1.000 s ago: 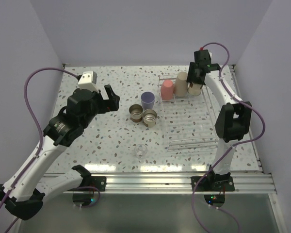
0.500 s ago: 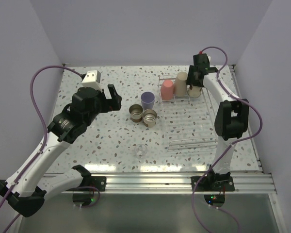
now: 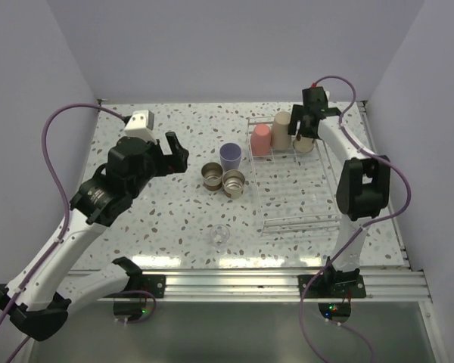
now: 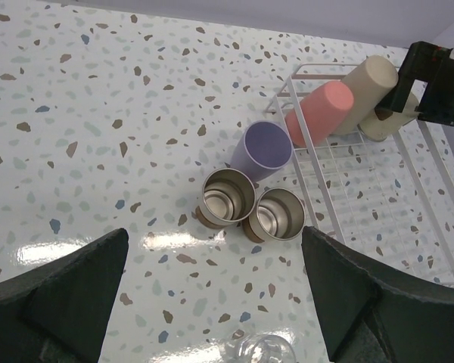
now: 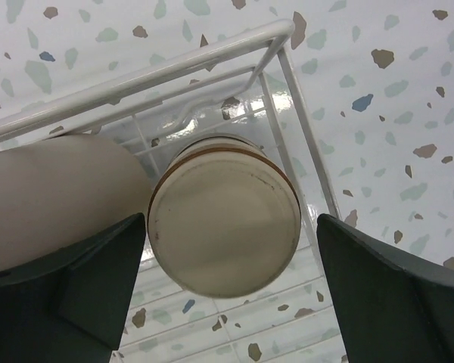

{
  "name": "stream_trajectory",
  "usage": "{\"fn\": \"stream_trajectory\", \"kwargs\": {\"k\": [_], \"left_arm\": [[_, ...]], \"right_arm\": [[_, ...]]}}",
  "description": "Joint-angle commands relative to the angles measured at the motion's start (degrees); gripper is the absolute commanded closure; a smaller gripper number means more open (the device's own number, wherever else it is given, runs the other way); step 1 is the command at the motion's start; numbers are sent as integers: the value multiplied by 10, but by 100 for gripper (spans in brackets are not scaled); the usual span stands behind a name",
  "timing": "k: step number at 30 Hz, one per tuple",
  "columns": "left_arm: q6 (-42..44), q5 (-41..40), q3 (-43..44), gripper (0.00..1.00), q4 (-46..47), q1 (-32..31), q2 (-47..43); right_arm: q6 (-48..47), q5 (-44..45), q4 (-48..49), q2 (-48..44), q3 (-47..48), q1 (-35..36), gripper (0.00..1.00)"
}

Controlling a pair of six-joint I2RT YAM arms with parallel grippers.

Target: Load the cups into the dish rack

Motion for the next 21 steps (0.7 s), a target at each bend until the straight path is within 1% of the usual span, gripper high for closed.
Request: {"fn": "stream_trajectory", "kwargs": {"k": [1, 5, 8, 11, 12, 13, 14, 15, 16, 17, 18, 19, 21], "left_arm": [[10, 2, 20, 0, 5, 1, -15], [11, 5, 12, 0, -9, 0, -20], [11, 15, 3, 0, -10, 1, -17], [9, 28, -12, 0, -5, 1, -6], [9, 31, -19, 0, -2, 1, -2], [8, 36, -23, 0, 1, 0, 4], [7, 39, -26, 0, 1, 1, 19], [6, 43, -30, 0, 3, 1, 27], [4, 47, -30, 0, 5, 0, 46], [2, 48, -31, 0, 5, 1, 57], [-1, 48, -31, 0, 6, 1, 70], [-1, 46, -30, 0, 4, 1, 94], [-2, 48, -28, 1, 5, 1, 122]], "right_arm": [[-2, 2, 1, -77, -1, -4, 2], [12, 2, -18, -141, -16, -3, 2], [34, -16, -35, -188, -26, -4, 2], [64, -80, -40, -228, -41, -3, 2], [81, -133, -39, -262, -57, -3, 2], [91, -162, -35, -280, -71, -2, 2], [99, -182, -12, -304, -106, -2, 2], [112, -250, 2, -348, -125, 2, 2], [119, -271, 28, -374, -143, 5, 2], [127, -291, 36, -396, -173, 7, 2], [141, -308, 42, -436, -184, 10, 2], [145, -341, 41, -452, -192, 13, 2], [153, -358, 29, -479, -201, 25, 2]]}}
